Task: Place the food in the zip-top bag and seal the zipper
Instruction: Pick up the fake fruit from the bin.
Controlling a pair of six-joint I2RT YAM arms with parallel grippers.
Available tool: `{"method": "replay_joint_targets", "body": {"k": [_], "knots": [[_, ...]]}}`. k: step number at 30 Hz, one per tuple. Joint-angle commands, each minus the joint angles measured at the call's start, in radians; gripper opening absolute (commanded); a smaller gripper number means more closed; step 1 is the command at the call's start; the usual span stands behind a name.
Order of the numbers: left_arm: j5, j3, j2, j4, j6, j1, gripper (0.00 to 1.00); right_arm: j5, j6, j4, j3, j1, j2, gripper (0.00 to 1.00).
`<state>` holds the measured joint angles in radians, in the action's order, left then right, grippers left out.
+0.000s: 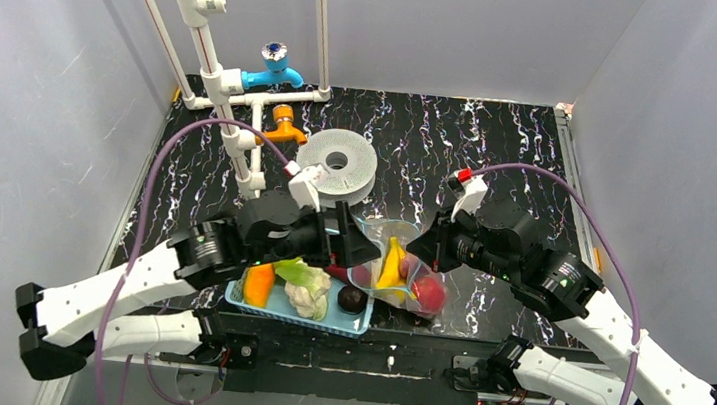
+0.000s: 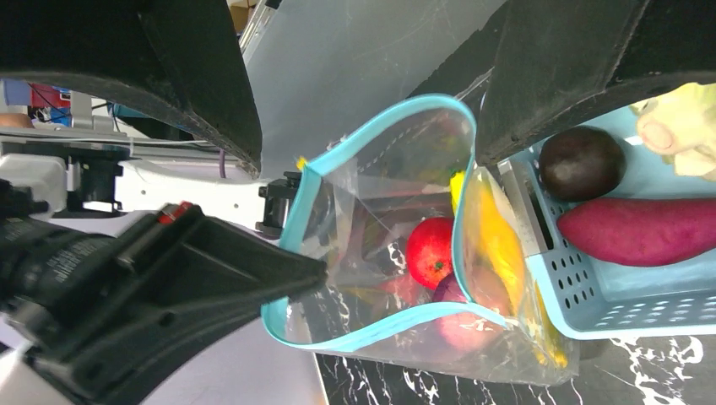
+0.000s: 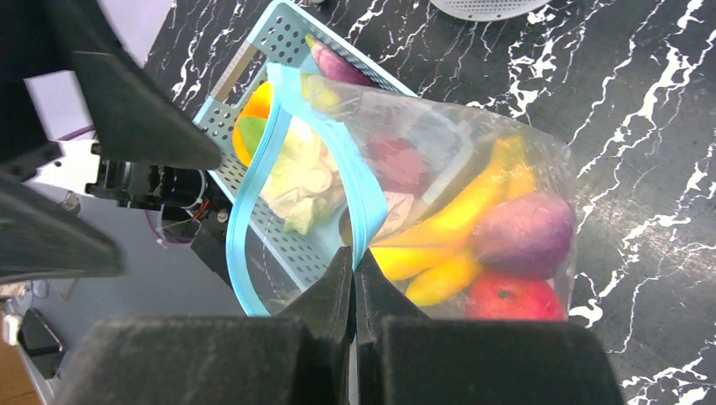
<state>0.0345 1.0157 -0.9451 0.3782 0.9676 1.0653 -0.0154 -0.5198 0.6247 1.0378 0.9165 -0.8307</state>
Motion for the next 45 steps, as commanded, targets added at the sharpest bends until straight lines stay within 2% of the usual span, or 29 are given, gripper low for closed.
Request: {"method": "replay_joint_targets", "body": {"k": [1,7,11,13,17,23,26,31,36,45], "knots": [[0.072,0.024,0.115,0.115,-0.036,0.005,0.96,-0.064,0.034,-0.019,0.015,0.001,0.023,0.01],[0.239,0.030,0.266,0.368,-0.029,0.005,0.96,-0.147,0.063,0.005,0.000,0.001,0.050,0.01],[0.353,0.019,0.296,0.603,0.034,0.005,0.96,-0.161,0.072,0.010,0.001,0.001,0.055,0.01],[0.354,-0.014,0.298,0.638,0.063,0.005,0.96,-0.161,0.075,0.010,0.001,0.001,0.051,0.01],[0.277,-0.112,0.286,0.519,0.086,0.005,0.95,-0.167,0.082,0.015,0.009,0.001,0.037,0.01],[0.104,-0.284,0.168,0.146,0.127,0.005,0.80,-0.172,0.088,0.027,0.026,-0.001,0.035,0.01],[0.065,-0.291,0.024,0.056,0.103,0.005,0.62,-0.172,0.088,0.030,0.028,-0.001,0.038,0.01],[0.016,-0.217,-0.191,-0.019,0.078,0.005,0.50,-0.175,0.089,0.041,0.032,-0.001,0.043,0.01],[0.118,-0.140,-0.312,0.097,0.051,0.007,0.50,-0.170,0.087,0.041,0.028,-0.002,0.055,0.01],[0.079,-0.117,-0.466,0.099,0.002,0.021,0.62,-0.161,0.082,0.019,0.001,-0.002,0.055,0.01]]}}
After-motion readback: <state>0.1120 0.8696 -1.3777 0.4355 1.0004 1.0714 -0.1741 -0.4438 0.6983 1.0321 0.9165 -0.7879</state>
